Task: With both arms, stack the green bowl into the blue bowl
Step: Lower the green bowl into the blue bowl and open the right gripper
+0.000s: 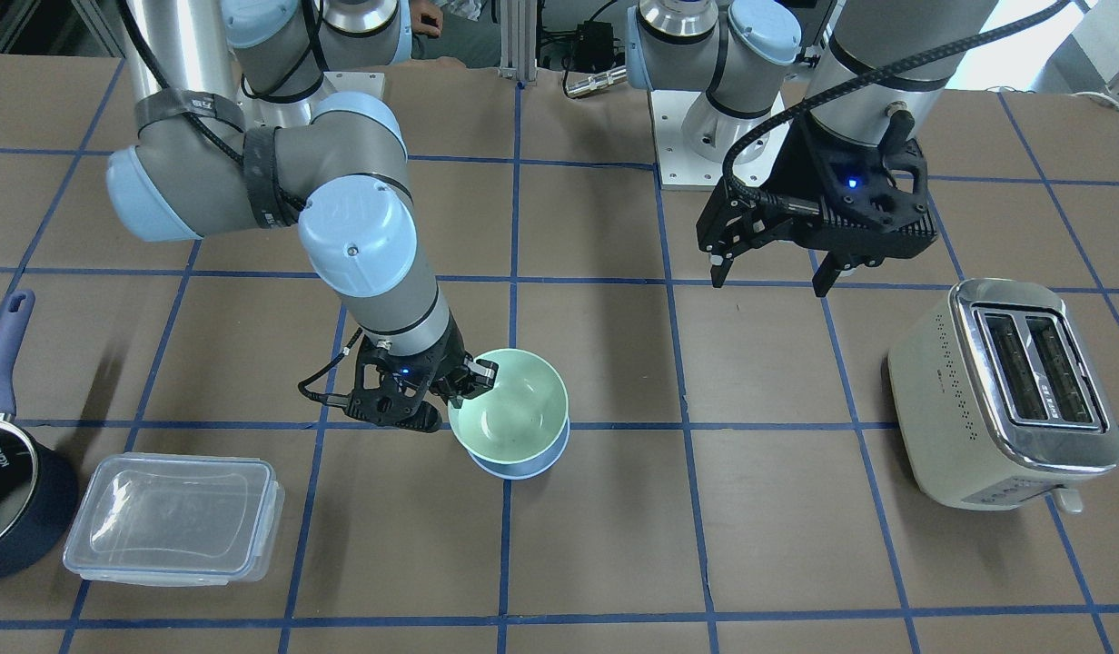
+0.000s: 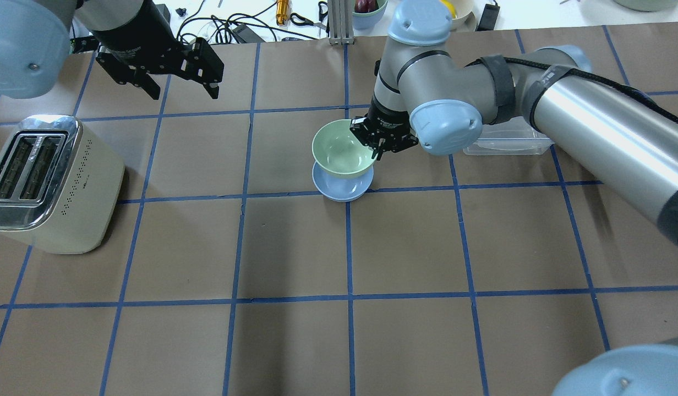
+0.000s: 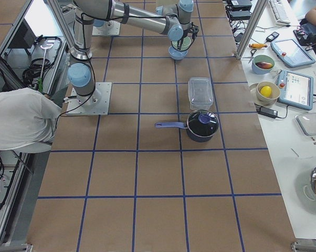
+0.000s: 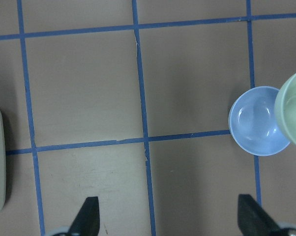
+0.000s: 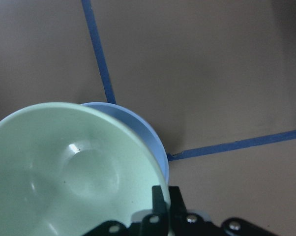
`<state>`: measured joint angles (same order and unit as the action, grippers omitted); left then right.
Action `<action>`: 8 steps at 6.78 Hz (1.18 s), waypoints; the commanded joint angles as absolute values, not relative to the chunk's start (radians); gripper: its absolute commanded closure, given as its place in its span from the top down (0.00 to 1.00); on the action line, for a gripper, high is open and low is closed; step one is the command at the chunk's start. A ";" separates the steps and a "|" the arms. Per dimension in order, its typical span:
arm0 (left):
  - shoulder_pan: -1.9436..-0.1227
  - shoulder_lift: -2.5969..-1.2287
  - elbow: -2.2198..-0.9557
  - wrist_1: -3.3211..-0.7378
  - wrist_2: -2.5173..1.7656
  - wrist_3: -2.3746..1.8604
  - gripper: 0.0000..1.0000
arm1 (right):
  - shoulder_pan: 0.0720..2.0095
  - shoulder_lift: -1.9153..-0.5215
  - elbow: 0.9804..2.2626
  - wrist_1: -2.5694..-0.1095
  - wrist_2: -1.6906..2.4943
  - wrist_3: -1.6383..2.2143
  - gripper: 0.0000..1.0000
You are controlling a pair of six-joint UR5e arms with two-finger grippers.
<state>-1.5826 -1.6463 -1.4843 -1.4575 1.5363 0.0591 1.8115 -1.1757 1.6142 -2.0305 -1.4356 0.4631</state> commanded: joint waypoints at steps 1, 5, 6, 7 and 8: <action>-1.580 -1.622 -1.512 -1.498 1.554 0.061 1.00 | 1.828 -1.146 1.643 -2.063 -1.437 0.469 0.00; -1.580 -1.612 -1.516 -1.514 1.560 0.060 1.00 | 1.825 -1.146 1.674 -2.135 -1.437 0.431 1.00; -1.582 -1.614 -1.516 -1.509 1.556 0.058 1.00 | 1.804 -1.157 1.652 -2.123 -1.437 0.425 1.00; -1.582 -1.611 -1.517 -1.509 1.560 0.058 1.00 | 1.781 -1.195 1.594 -2.056 -1.437 0.423 1.00; -1.585 -1.614 -1.519 -1.508 1.556 0.052 1.00 | 1.760 -1.245 1.524 -1.901 -1.430 0.419 1.00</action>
<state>-1.5823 -1.6124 -1.5171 -1.5095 1.5579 0.0570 1.7848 -1.1942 1.5968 -2.0385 -1.4355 0.4239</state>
